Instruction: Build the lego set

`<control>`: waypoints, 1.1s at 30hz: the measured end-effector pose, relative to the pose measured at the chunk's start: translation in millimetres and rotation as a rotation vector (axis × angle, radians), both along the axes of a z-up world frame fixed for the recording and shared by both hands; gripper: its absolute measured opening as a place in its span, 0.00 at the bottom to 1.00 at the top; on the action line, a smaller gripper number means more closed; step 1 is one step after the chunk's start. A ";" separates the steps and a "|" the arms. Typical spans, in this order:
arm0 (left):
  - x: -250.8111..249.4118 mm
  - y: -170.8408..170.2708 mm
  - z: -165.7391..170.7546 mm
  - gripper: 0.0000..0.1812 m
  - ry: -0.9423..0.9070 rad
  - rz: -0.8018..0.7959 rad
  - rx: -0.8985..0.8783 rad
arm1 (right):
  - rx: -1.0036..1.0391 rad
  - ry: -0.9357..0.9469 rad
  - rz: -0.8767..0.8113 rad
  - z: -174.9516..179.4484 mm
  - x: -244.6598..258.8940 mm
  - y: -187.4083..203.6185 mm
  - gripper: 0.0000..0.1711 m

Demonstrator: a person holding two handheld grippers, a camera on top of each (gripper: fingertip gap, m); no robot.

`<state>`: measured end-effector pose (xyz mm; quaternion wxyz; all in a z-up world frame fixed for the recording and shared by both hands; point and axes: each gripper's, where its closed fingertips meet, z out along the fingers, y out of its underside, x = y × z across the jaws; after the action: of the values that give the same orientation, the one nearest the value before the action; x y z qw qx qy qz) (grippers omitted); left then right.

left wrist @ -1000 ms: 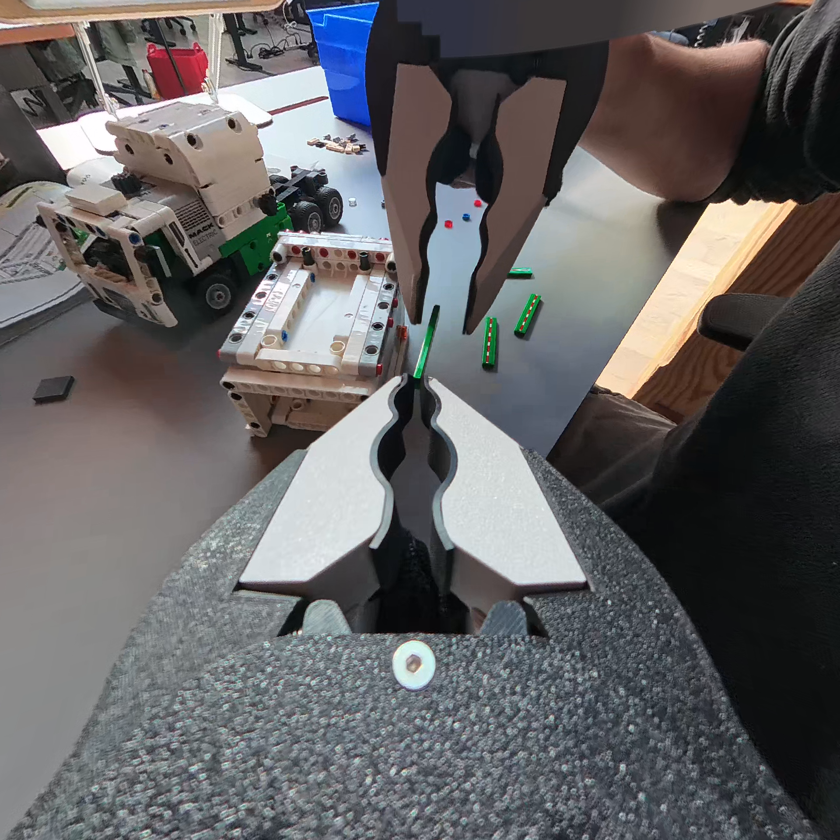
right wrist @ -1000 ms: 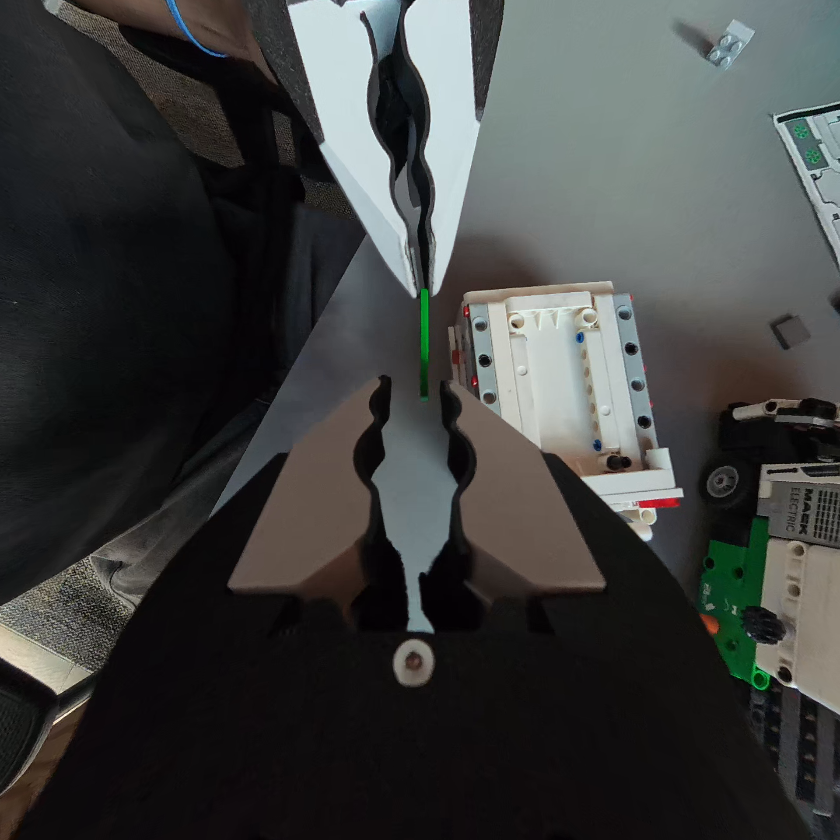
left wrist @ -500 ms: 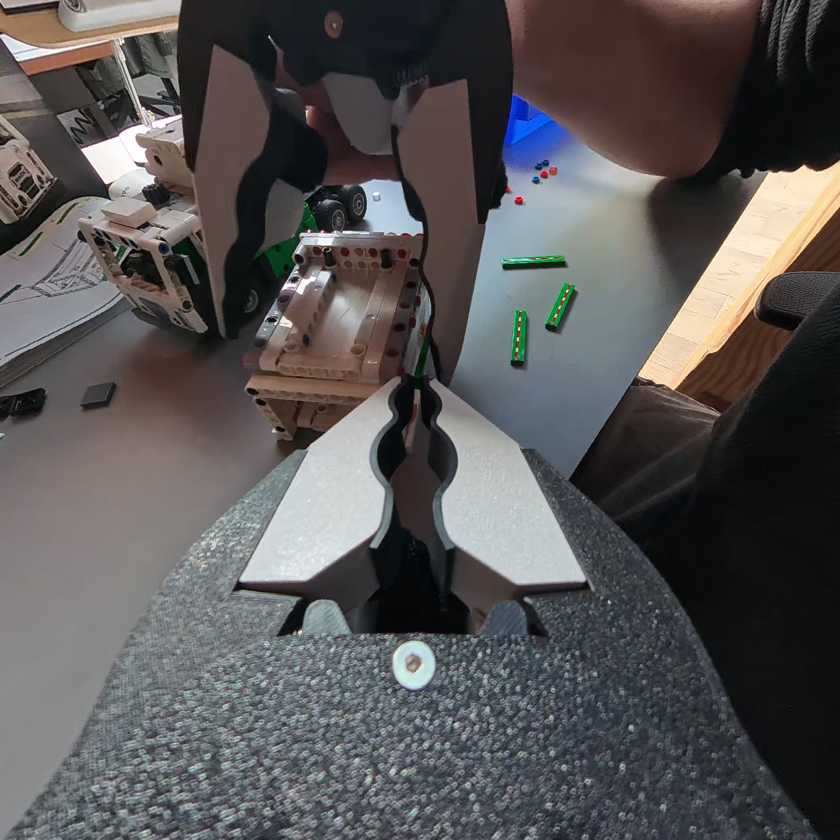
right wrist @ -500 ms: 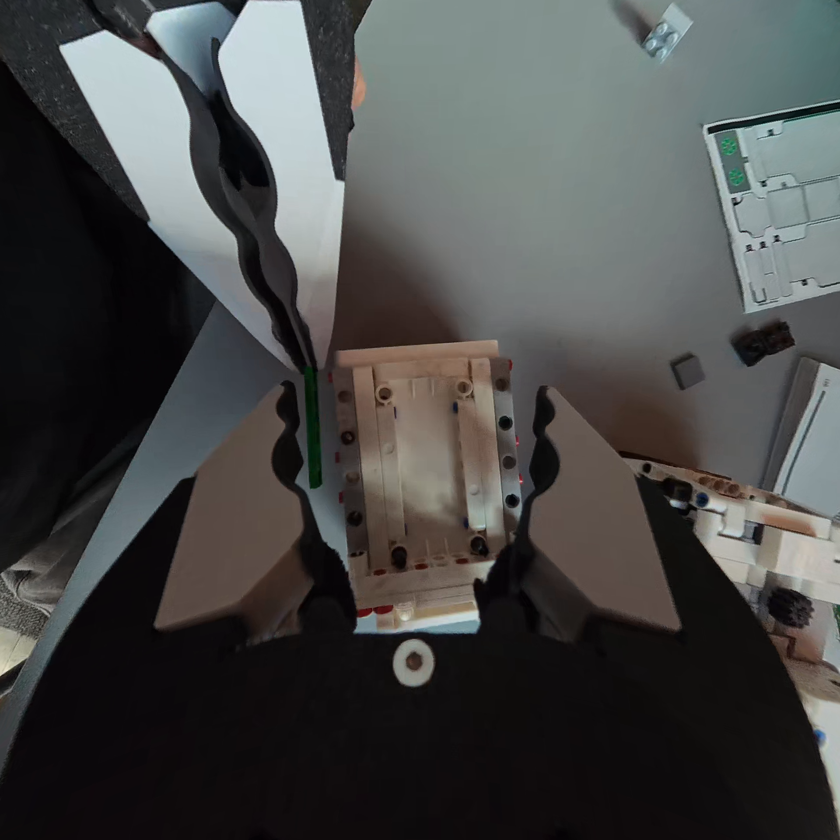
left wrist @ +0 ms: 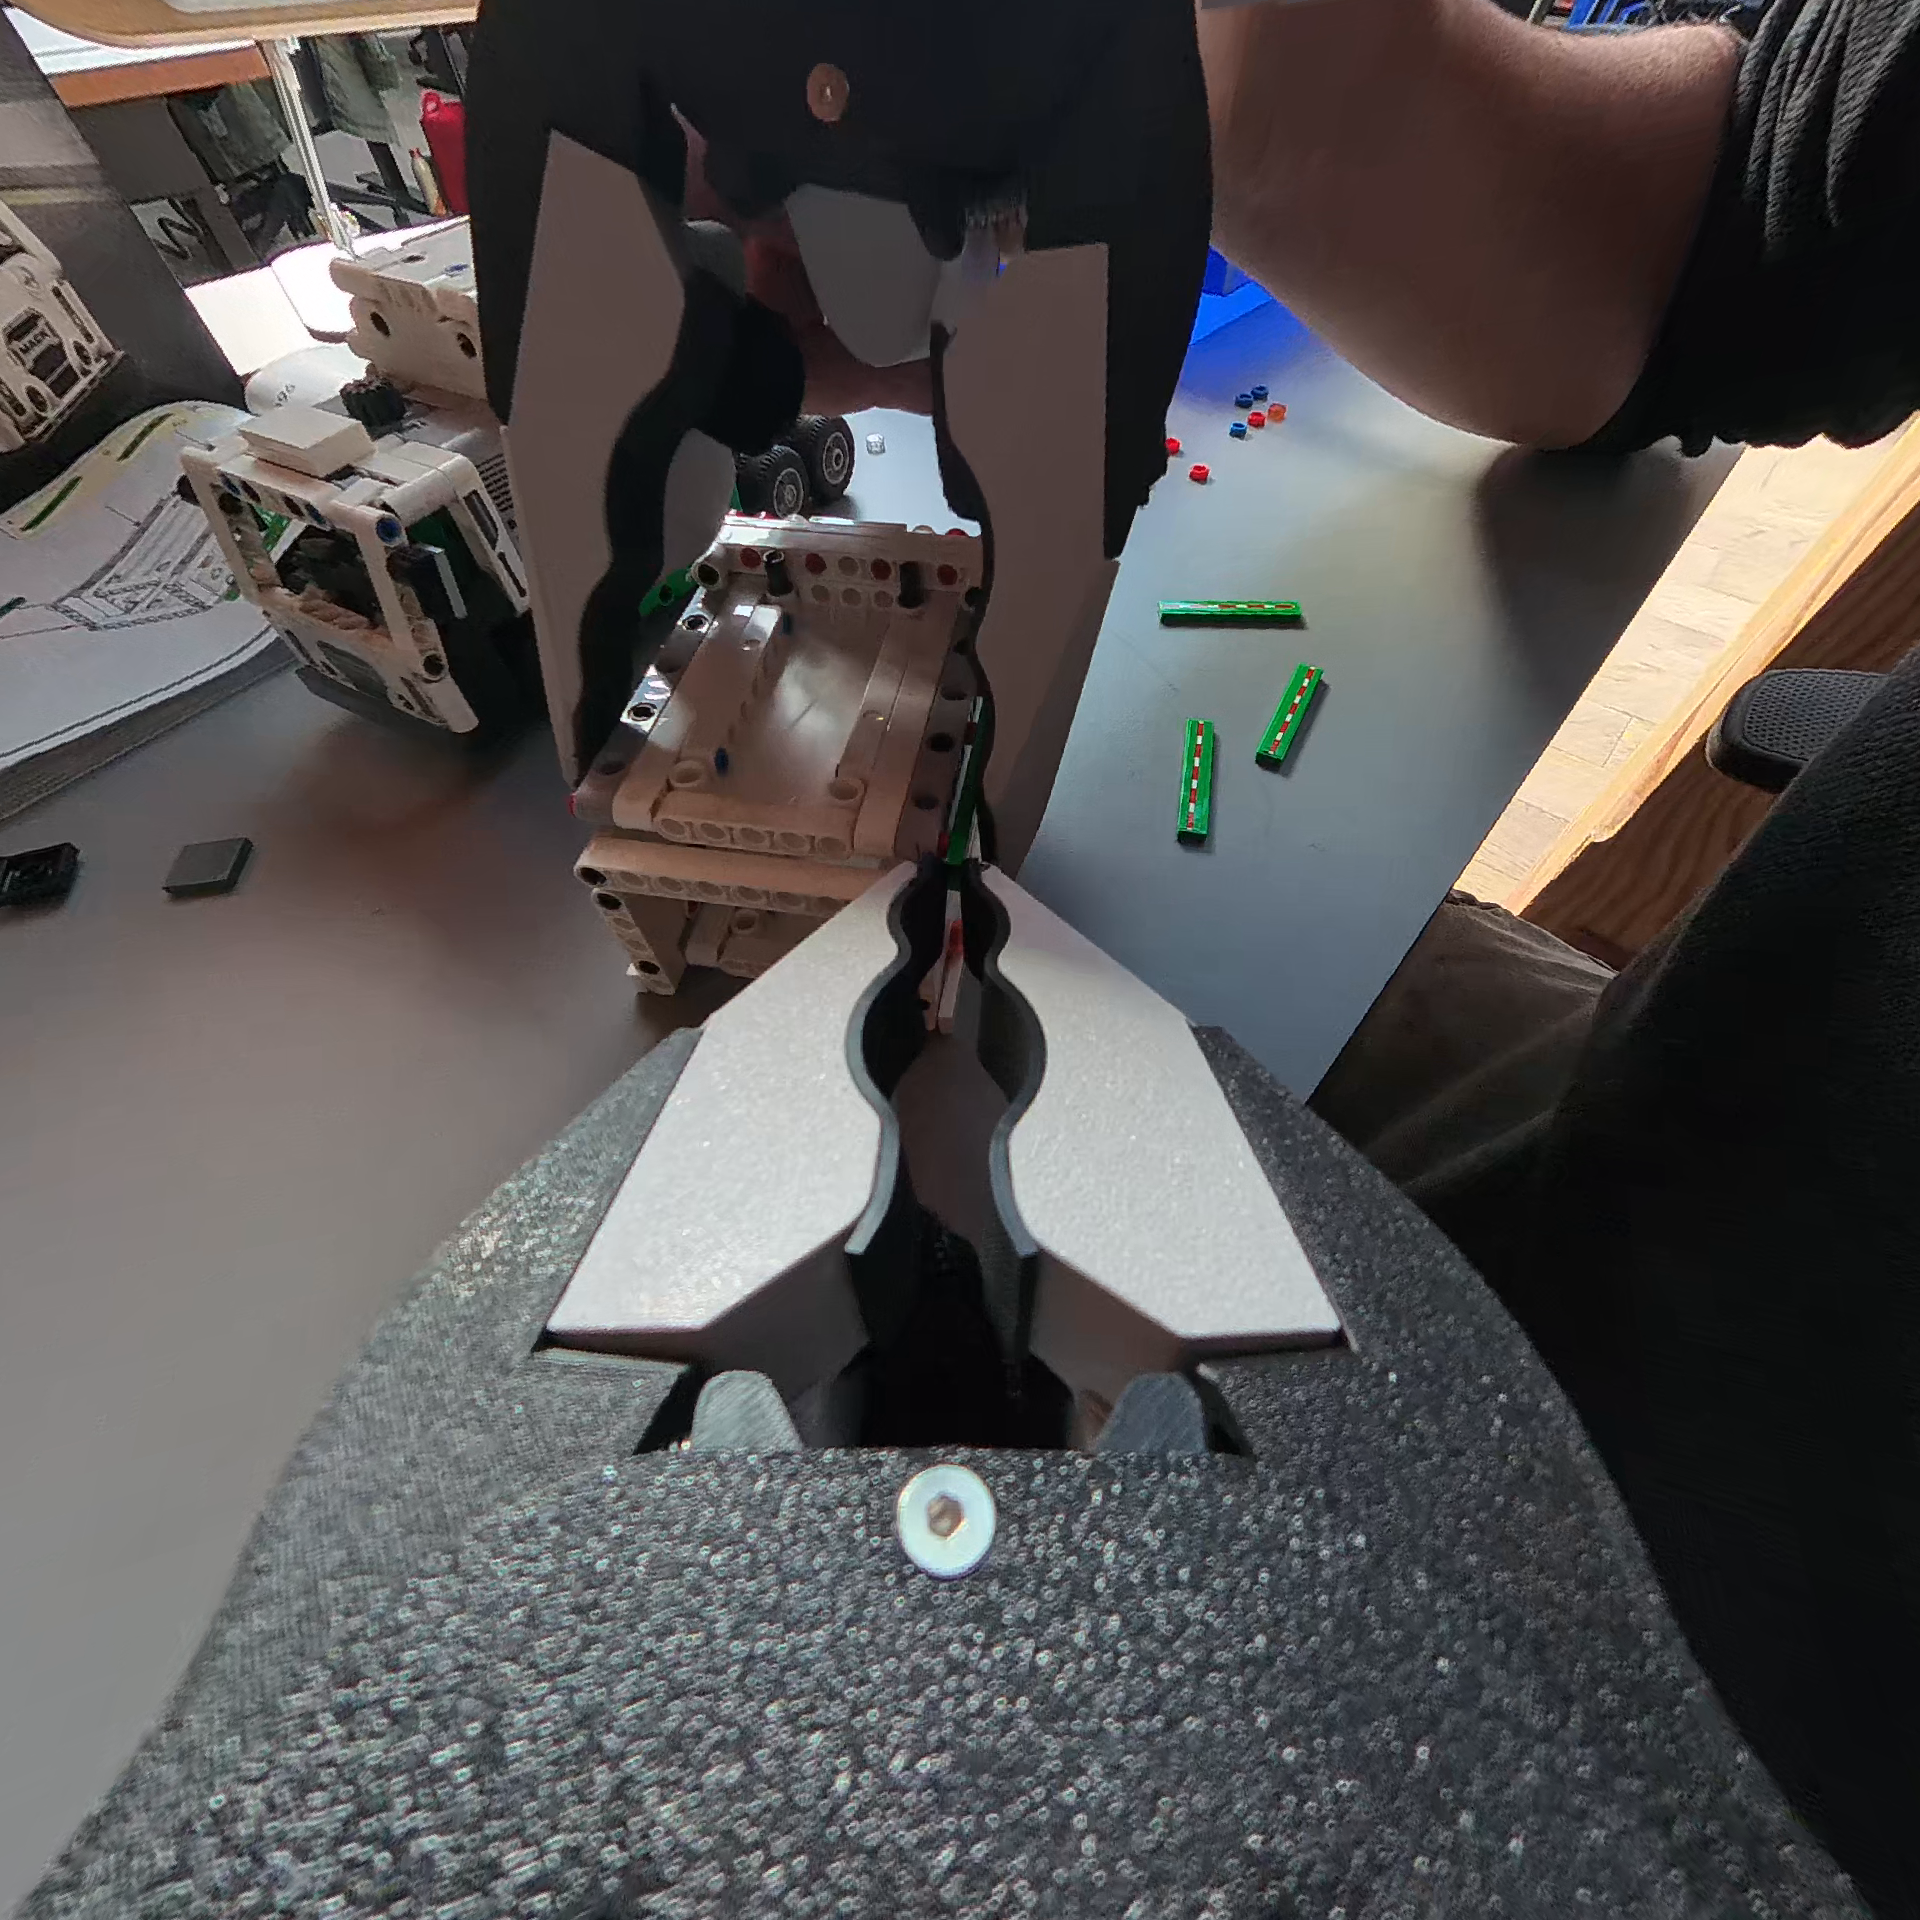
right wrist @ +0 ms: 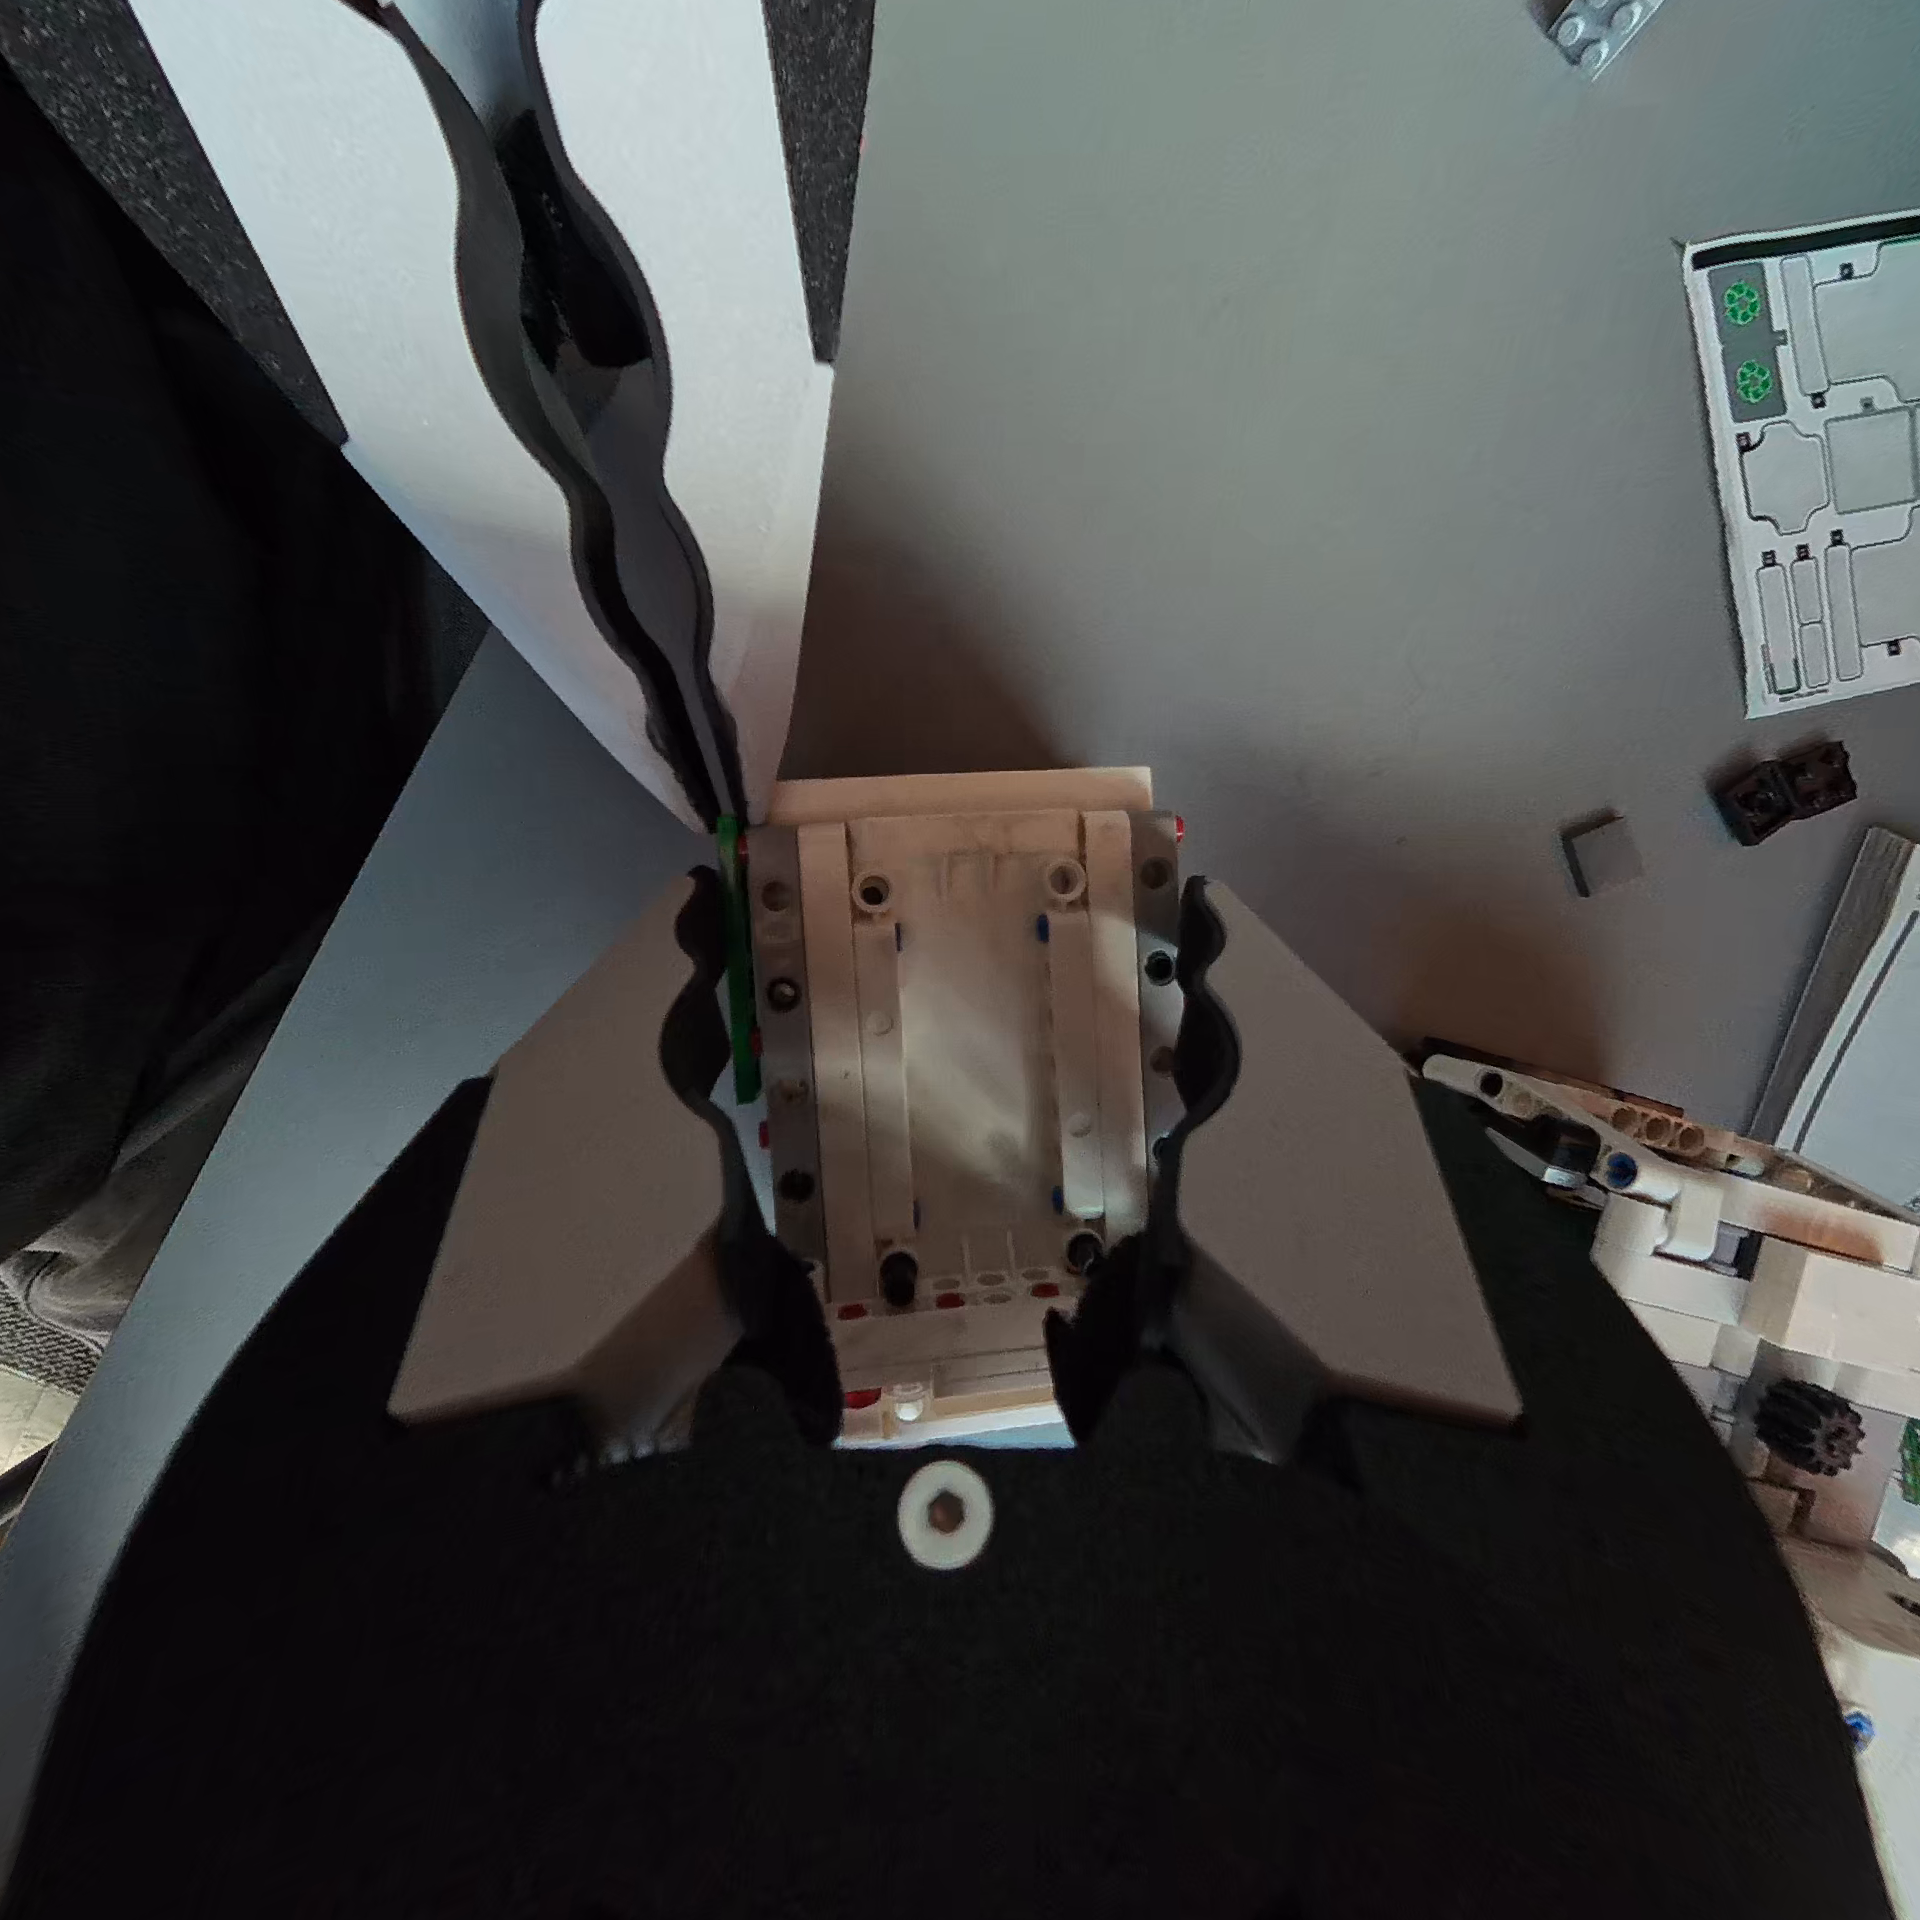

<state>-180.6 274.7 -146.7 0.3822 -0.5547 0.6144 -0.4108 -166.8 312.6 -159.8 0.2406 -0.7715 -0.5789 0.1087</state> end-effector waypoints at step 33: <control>0.2 20.4 8.3 0.43 -0.012 0.011 0.057 | 0.015 -0.030 -0.010 -1.0 0.6 0.5 0.49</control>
<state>-180.4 295.1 -138.4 0.4041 -0.5443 0.6204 -0.3943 -166.2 313.1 -160.9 0.2381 -0.7740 -0.5794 0.0917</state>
